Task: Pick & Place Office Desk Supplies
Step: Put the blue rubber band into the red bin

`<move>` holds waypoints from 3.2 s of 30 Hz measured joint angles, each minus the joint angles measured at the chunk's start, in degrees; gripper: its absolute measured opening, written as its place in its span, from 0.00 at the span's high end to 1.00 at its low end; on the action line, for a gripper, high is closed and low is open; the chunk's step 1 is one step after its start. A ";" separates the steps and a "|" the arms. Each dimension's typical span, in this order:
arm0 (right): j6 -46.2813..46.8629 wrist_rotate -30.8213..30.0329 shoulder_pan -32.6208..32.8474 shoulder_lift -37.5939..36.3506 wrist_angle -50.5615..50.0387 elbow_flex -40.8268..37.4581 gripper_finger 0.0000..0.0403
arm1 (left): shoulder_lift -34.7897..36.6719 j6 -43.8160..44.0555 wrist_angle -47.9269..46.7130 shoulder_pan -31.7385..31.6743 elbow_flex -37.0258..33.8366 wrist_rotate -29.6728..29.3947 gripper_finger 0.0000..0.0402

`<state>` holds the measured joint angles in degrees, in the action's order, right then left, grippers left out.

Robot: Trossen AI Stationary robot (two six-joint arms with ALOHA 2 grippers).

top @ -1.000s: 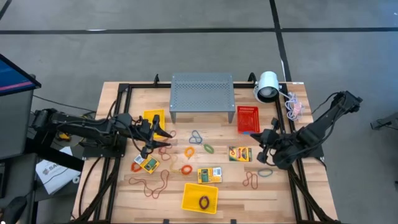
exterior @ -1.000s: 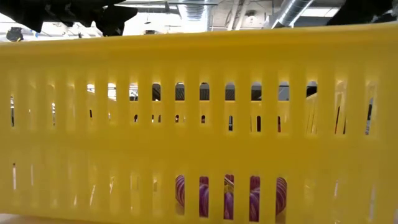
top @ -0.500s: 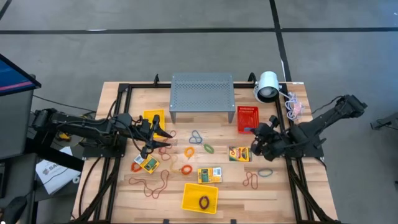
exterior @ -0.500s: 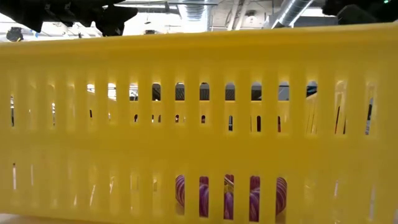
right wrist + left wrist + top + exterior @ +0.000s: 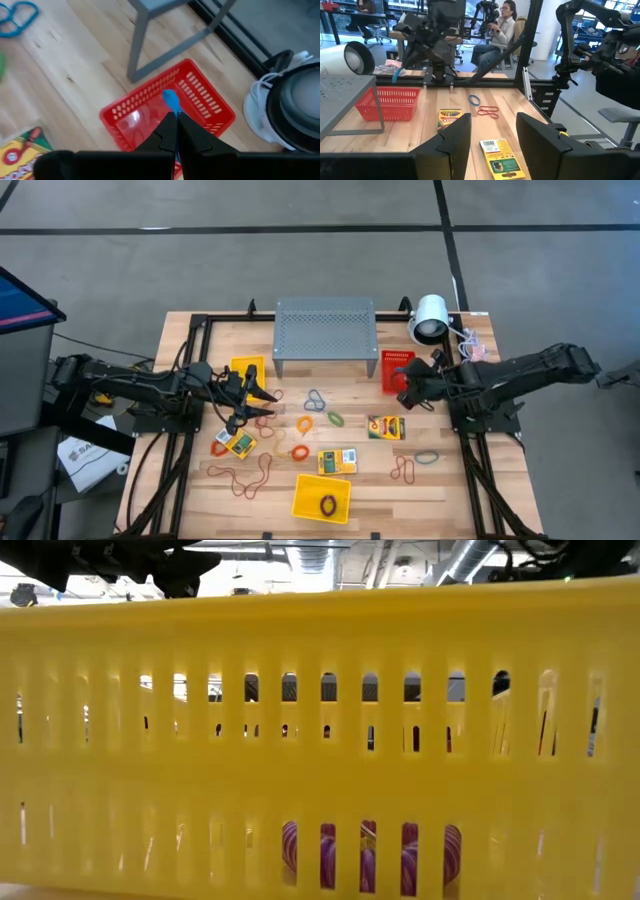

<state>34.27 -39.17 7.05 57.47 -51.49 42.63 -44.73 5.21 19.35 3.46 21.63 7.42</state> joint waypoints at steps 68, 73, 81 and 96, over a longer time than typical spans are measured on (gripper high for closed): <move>-18.43 15.14 -10.07 14.89 13.37 0.02 0.43 | -0.01 -0.17 -2.64 0.01 0.02 -0.02 0.61; -18.34 15.23 -7.35 8.43 15.11 0.02 0.43 | -0.02 -0.20 -2.62 0.00 0.04 -0.02 0.61; -20.32 19.83 -0.53 0.61 29.18 0.04 0.43 | -0.02 -0.20 -2.62 0.00 0.04 -0.02 0.61; -27.79 19.75 5.49 13.49 51.11 0.04 0.44 | -0.02 -0.20 -4.35 0.00 0.07 -0.04 0.61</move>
<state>6.48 -19.42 12.54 70.96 -0.38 42.68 -44.75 5.02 15.00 3.46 21.69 7.38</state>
